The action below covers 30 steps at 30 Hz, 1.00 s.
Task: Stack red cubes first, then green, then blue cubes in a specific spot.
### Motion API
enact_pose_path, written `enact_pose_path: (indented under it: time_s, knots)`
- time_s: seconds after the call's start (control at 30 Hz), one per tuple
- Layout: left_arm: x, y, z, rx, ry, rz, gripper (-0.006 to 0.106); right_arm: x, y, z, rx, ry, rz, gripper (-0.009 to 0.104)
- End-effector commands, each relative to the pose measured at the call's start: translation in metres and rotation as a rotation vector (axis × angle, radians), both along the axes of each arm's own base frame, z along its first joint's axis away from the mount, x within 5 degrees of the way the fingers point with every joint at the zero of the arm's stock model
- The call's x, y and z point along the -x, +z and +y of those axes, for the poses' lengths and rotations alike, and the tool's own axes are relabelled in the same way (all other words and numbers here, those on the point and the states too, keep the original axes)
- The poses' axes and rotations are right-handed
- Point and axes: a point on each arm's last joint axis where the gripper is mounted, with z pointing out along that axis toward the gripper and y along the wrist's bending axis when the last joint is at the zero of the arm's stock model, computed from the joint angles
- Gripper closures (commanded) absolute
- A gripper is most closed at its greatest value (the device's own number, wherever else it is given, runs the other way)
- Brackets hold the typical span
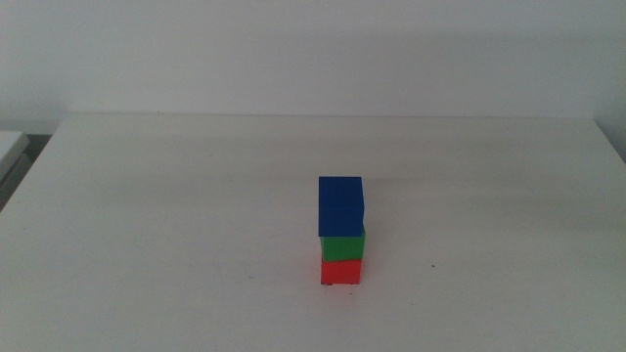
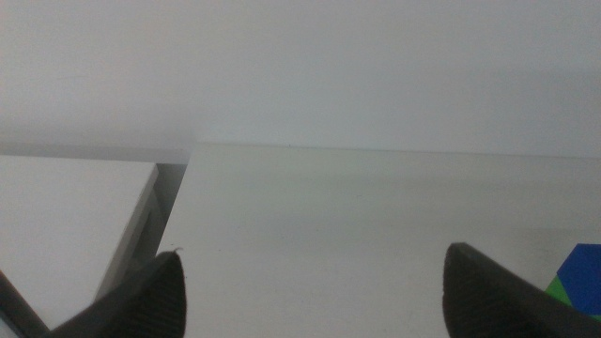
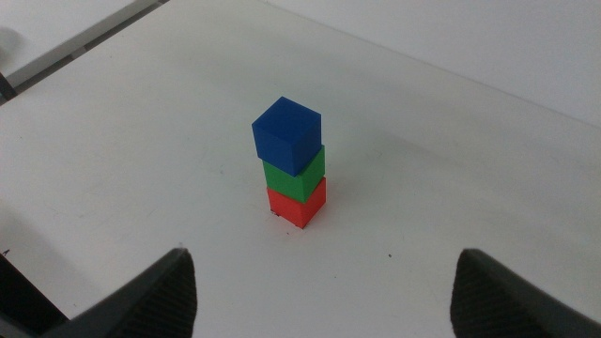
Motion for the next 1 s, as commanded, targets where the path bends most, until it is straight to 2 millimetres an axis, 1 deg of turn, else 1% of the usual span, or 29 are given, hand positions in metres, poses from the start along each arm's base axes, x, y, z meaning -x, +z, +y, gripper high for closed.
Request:
enact_pose_path:
  time_s: [0.0,0.1,0.17,0.23,0.33,0.43,0.5,0.57,0.7,0.77,0.87,0.97]
  knots:
    - [0.0,-0.002,0.0,-0.001,0.002,-0.007,0.007,0.0,0.0,-0.001,0.004,-0.002,-0.015,0.017]
    - [-0.005,-0.009,-0.001,-0.006,-0.001,-0.018,0.007,0.0,0.0,-0.001,0.004,-0.002,-0.015,0.017]
    - [-0.008,-0.021,-0.002,-0.003,-0.013,-0.089,0.007,-0.001,-0.002,0.0,0.006,0.0,-0.01,0.017]
    - [-0.01,-0.033,-0.003,0.004,-0.024,-0.12,0.007,-0.001,-0.008,0.001,0.005,0.006,-0.014,0.017]
    - [-0.013,-0.06,-0.006,0.026,-0.044,-0.135,0.007,-0.002,-0.029,0.002,-0.008,0.024,-0.055,0.017]
    - [-0.015,-0.085,-0.007,0.035,-0.054,-0.144,0.007,-0.003,-0.059,-0.001,0.009,-0.004,-0.078,0.017]
    - [-0.018,-0.104,-0.008,0.035,-0.059,-0.168,0.007,-0.004,-0.077,-0.005,-0.011,-0.051,-0.095,0.017]
    - [-0.021,-0.121,-0.009,0.036,-0.065,-0.195,0.007,-0.004,-0.091,-0.009,-0.073,-0.097,-0.128,0.017]
    - [-0.025,-0.153,-0.01,0.039,-0.076,-0.255,0.007,0.003,-0.119,-0.02,-0.186,-0.253,-0.069,0.017]
    - [-0.026,-0.168,-0.011,0.041,-0.081,-0.274,0.007,0.006,-0.129,-0.026,-0.22,-0.337,-0.073,0.017]
    - [-0.028,-0.186,-0.011,0.052,-0.088,-0.321,0.007,0.01,-0.141,-0.034,-0.26,-0.429,-0.165,0.017]
    - [-0.027,-0.203,-0.012,0.111,-0.089,-0.361,0.007,0.02,-0.151,-0.041,-0.27,-0.499,-0.222,0.017]
